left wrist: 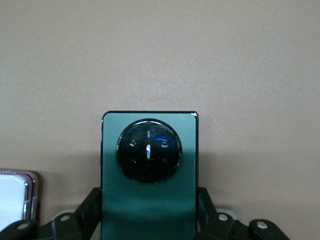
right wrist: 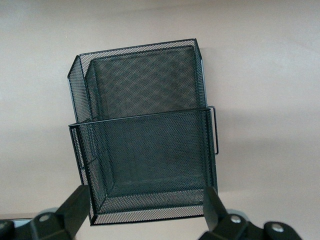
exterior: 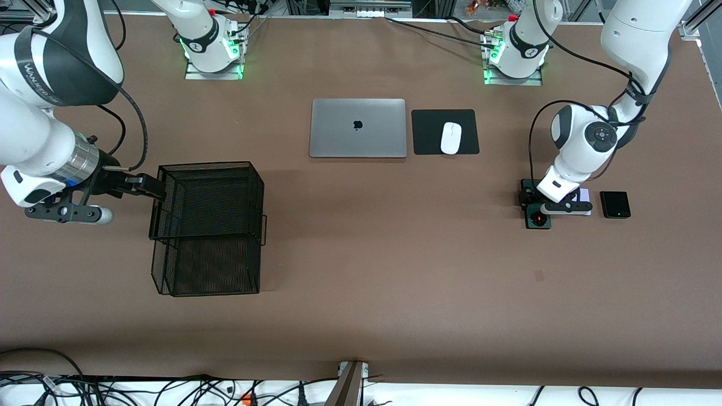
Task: Place phones with both arms
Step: 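Carry the green phone with the left gripper toward the laptop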
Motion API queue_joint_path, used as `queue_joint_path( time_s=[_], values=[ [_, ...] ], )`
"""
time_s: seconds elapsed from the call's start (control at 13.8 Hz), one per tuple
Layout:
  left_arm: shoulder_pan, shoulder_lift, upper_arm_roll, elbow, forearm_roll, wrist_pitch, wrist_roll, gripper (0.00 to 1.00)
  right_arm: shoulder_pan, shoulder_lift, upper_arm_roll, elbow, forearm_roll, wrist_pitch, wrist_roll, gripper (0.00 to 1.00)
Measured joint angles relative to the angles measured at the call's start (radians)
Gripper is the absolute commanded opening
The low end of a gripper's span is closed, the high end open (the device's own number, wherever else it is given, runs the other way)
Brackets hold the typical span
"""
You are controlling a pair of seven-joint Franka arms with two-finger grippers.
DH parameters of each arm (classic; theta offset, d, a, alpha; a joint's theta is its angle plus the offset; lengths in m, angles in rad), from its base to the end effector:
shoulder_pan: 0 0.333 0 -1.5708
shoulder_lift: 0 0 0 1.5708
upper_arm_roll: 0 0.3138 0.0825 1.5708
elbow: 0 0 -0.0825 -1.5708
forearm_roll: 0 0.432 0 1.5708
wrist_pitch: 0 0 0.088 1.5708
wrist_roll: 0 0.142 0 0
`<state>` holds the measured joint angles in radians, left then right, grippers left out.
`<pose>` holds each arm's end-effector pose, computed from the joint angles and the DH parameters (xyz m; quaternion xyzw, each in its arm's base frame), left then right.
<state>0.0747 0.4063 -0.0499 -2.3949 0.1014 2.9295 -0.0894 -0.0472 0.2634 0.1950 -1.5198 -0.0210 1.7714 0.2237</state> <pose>0.5272 0.0045 0.0797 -0.9978 -0.0109 -0.0648 0.0021 0.6812 0.0876 0.4641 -0.9991 0.0390 0.0061 0.0141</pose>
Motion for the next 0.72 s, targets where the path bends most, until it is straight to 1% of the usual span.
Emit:
queue_joint_path(
  time_s=[0.14,0.29,0.51,0.58,0.72],
  values=[
    [-0.001,0.007,-0.001,0.043,0.0,-0.073,-0.004,0.0,0.0,0.0,0.0,0.0,0.0,0.0,0.0,1.0],
    [-0.003,0.022,-0.013,0.14,-0.001,-0.201,-0.012,0.0,0.0,0.0,0.001,0.0,0.0,0.0,0.0,1.0],
    [-0.007,0.035,-0.056,0.287,-0.002,-0.356,-0.072,0.0,0.0,0.0,0.001,0.0,0.0,0.0,-0.001,1.0],
    [-0.008,0.045,-0.076,0.329,-0.002,-0.388,-0.101,0.0,0.0,0.0,0.001,0.0,0.0,0.0,-0.001,1.0],
    [-0.011,0.078,-0.134,0.397,-0.003,-0.412,-0.185,0.0,0.0,0.0,0.001,0.0,0.0,0.0,-0.001,1.0]
  ],
)
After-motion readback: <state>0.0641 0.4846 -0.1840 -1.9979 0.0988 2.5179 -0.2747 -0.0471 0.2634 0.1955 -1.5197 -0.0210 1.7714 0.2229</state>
